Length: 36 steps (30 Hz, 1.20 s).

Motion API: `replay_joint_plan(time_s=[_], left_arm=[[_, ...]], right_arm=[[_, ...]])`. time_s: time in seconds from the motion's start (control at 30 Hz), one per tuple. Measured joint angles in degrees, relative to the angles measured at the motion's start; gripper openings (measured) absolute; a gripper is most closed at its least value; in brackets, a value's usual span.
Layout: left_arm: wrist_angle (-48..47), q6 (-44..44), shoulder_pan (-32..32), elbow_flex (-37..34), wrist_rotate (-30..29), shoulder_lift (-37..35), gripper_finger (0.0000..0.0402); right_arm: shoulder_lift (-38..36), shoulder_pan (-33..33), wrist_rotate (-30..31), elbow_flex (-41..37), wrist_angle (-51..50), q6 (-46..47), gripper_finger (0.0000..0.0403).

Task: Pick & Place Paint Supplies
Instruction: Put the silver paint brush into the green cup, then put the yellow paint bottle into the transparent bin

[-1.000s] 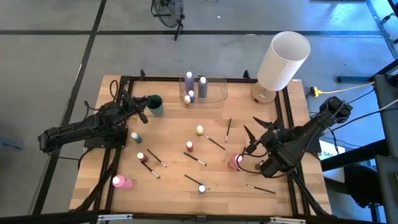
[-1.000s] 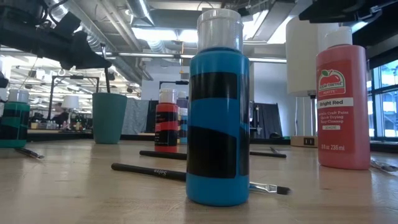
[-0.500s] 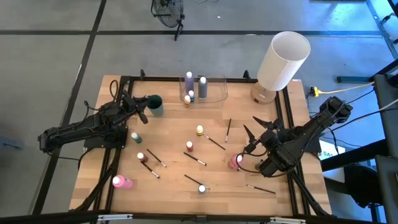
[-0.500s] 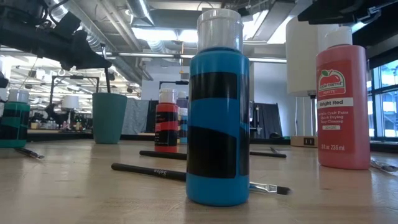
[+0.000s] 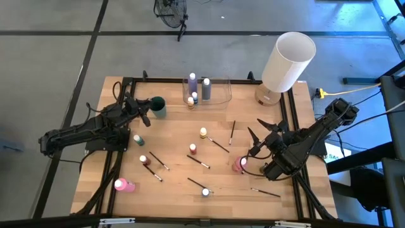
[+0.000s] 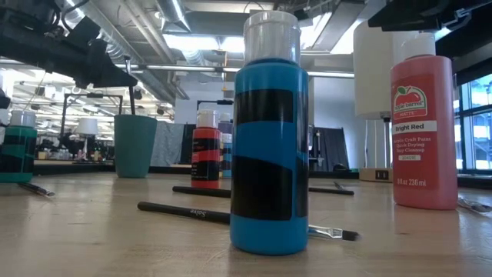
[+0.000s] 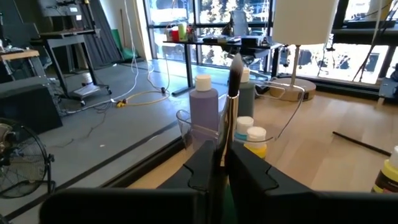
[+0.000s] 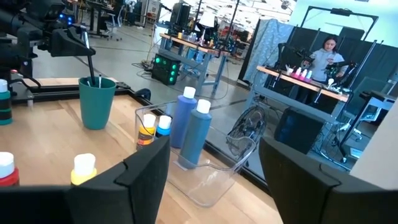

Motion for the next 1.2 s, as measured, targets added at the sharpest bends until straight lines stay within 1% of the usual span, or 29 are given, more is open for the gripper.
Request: replay_joint_plan(time_s=[0.27,0.57,1.0,1.1,1.2], left_arm=[[-1.0,-0.1,0.0,0.0,0.5,0.0,0.0038],[-0.9,-1.5,0.0,0.0,-1.1,0.0,0.0049],[-0.9,-1.6,0.0,0.0,-1.5,0.0,0.0056],[0.0,-1.6,0.0,0.0,-1.5,0.0,0.0055],[3.5,-1.5,0.0,0.0,-1.6,0.0,0.0057]], right_arm=[[0.0,0.0,-0.3,0.0,0.2,0.0,0.0250],[0.0,-0.1,-0.5,0.0,0.4,0.0,0.0250],[0.0,-3.3,-2.4,0.0,2.5,0.0,0.0249],[0.0,-3.4,-2.4,0.0,3.4,-1.5,0.0249],[0.0,-3.4,-2.4,0.0,5.3,-4.9,0.0249]])
